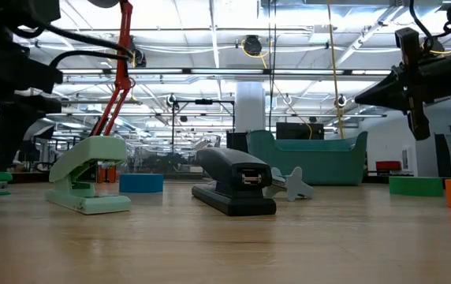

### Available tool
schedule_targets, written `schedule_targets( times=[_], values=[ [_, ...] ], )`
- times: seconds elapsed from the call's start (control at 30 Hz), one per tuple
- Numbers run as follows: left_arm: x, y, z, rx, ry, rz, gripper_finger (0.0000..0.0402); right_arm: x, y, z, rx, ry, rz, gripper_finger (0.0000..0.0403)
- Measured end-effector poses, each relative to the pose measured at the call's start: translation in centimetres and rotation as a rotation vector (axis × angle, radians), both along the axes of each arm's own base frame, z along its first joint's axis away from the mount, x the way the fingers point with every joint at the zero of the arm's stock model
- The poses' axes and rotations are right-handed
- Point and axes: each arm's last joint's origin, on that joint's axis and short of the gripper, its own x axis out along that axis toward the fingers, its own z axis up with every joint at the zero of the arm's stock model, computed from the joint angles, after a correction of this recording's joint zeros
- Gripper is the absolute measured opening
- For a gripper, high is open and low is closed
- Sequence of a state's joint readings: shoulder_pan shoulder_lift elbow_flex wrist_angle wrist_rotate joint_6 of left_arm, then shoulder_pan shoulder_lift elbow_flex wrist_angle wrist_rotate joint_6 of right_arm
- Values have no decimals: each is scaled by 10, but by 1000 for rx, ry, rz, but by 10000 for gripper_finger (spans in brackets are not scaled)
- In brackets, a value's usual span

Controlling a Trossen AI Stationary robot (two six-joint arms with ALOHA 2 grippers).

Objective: Pick and place Stapler, Stapler remover, tape
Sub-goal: Put the top green stapler into the green bin

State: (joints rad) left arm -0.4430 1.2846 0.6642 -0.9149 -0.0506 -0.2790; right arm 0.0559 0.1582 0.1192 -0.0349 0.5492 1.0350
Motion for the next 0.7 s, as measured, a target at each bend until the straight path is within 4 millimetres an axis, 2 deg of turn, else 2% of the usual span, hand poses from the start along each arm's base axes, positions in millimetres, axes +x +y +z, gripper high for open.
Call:
schedule_targets(
  times=[0.3, 0.7],
  values=[
    [3, 5, -1, 65, -48, 127, 242, 0, 0, 0, -2, 2, 0, 4],
    [-10, 11, -21, 5, 35, 256, 216, 0, 0, 0, -6, 4, 1, 4]
  ],
)
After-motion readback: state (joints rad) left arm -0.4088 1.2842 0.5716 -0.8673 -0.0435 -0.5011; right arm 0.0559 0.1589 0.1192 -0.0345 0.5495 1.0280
